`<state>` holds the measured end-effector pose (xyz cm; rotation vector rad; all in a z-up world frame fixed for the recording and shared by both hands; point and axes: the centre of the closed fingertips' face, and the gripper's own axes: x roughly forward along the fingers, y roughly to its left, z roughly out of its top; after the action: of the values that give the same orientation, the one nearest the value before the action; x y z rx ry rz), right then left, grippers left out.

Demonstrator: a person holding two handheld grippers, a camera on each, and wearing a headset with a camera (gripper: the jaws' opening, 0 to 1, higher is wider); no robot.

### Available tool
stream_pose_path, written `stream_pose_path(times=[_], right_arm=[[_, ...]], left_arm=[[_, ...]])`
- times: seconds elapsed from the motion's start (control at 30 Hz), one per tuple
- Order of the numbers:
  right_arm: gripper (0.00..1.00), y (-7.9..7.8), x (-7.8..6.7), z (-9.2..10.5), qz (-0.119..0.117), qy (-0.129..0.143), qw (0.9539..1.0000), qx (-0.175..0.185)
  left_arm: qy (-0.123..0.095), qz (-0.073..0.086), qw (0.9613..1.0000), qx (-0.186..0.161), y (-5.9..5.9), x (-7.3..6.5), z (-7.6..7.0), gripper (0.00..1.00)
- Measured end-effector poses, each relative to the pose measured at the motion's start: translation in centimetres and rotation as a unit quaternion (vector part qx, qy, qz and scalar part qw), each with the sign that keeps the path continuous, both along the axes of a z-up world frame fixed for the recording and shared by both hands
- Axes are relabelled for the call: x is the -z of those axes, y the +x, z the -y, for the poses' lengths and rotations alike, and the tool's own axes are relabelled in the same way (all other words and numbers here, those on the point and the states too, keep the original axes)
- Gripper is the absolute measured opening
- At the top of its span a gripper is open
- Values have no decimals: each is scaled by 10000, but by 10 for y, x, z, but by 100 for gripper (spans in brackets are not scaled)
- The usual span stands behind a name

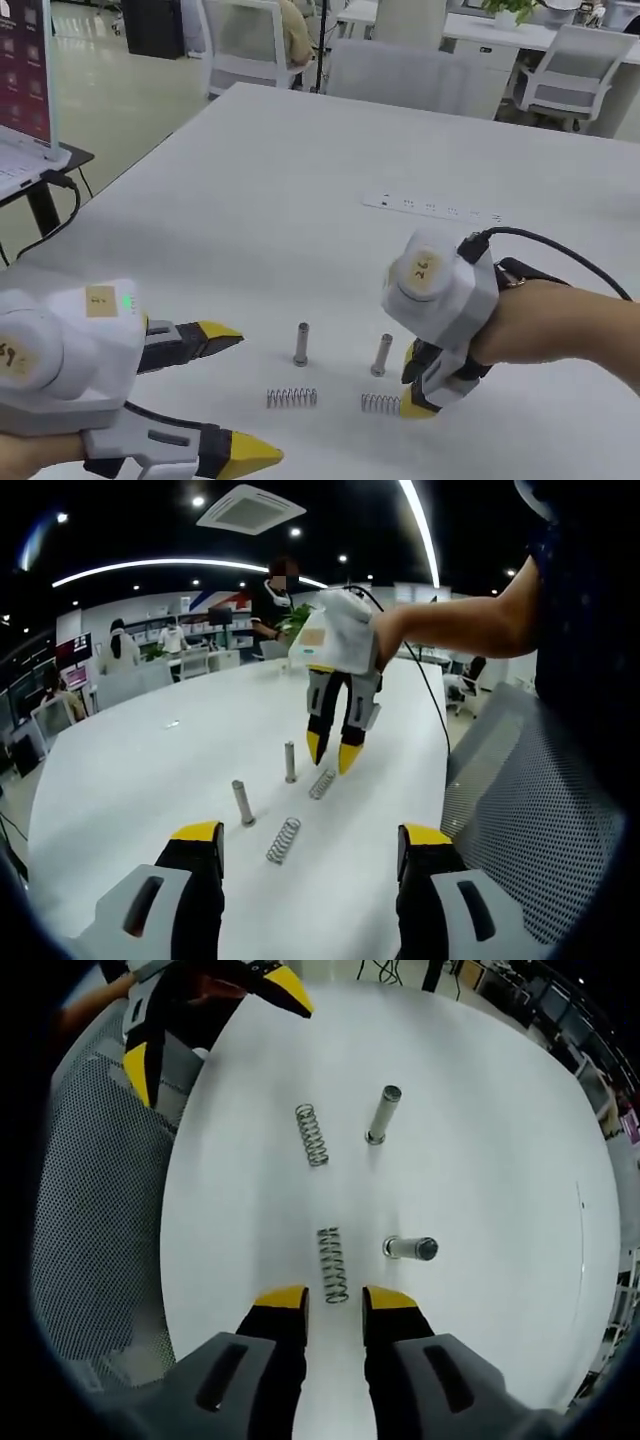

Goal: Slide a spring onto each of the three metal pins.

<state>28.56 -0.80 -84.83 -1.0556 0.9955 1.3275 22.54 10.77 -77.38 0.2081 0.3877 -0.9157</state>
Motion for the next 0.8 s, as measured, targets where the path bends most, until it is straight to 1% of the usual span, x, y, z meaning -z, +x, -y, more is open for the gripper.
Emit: stream_pose_path(times=[0.07,0.27,0.4,0.6,0.8], right_arm=[[18,0,3,2,-21,-57,10000,-15],[15,1,10,2,-48,-72,10000,-19],[14,0,14,3,-66,-130,9999,-54],[11,1,15,2,-19,-151,9998,-127],[8,-1,15,1,52,-145,9994,-313]], left_arm=[[-4,-3,10000,5,0,0,0,66],[-4,-22,10000,20,0,1,1,65],[10,-37,10000,24,0,2,0,65],[16,-50,10000,27,0,1,0,64],[17,-48,10000,41,0,0,1,64]])
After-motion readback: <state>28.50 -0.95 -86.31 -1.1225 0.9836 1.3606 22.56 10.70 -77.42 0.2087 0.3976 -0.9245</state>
